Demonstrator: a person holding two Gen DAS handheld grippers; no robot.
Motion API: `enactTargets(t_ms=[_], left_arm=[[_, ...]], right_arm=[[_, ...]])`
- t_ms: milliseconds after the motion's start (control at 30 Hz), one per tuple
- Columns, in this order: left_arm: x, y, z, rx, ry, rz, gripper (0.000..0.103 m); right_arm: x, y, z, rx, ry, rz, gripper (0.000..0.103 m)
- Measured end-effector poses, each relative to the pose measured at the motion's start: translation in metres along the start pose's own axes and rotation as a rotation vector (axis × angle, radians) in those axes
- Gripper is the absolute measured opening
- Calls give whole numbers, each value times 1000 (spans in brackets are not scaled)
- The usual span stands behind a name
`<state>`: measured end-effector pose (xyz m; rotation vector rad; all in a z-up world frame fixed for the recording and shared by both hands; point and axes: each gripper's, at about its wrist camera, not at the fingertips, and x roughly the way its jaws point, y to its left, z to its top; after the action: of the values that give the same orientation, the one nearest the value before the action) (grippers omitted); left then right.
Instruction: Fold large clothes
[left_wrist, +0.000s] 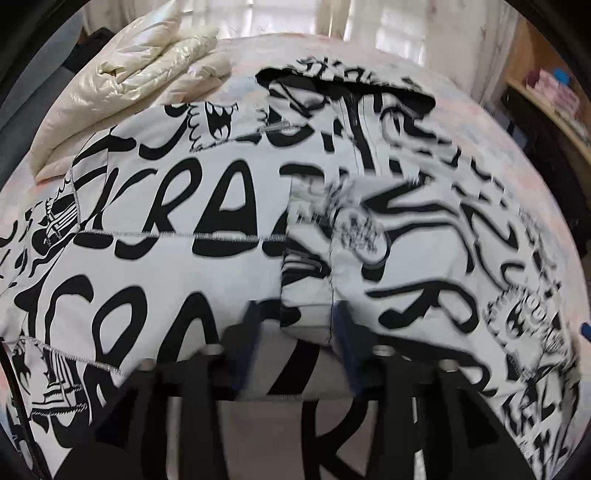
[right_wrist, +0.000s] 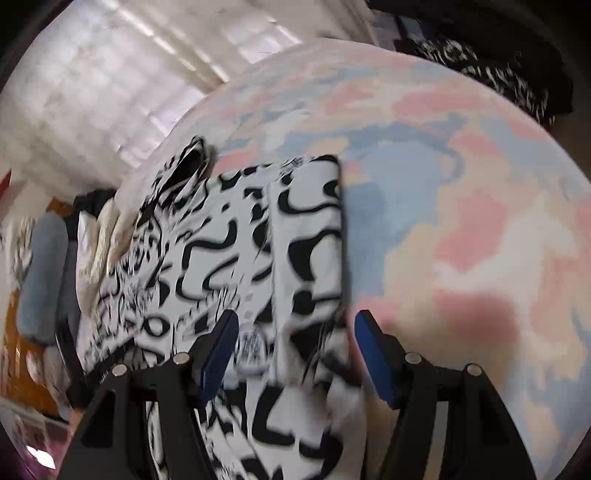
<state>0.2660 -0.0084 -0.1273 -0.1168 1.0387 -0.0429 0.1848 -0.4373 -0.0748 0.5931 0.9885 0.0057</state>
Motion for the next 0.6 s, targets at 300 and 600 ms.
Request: enactTargets(t_ms=[300,600], left_arm=[[34,-6,29,-20,18,-13,66],[29,-40,65,45,-92,-24,9]], right_arm=[[80,-26,62,127,65,-18,66],[60,-5,70,-15,-130,-69,2]])
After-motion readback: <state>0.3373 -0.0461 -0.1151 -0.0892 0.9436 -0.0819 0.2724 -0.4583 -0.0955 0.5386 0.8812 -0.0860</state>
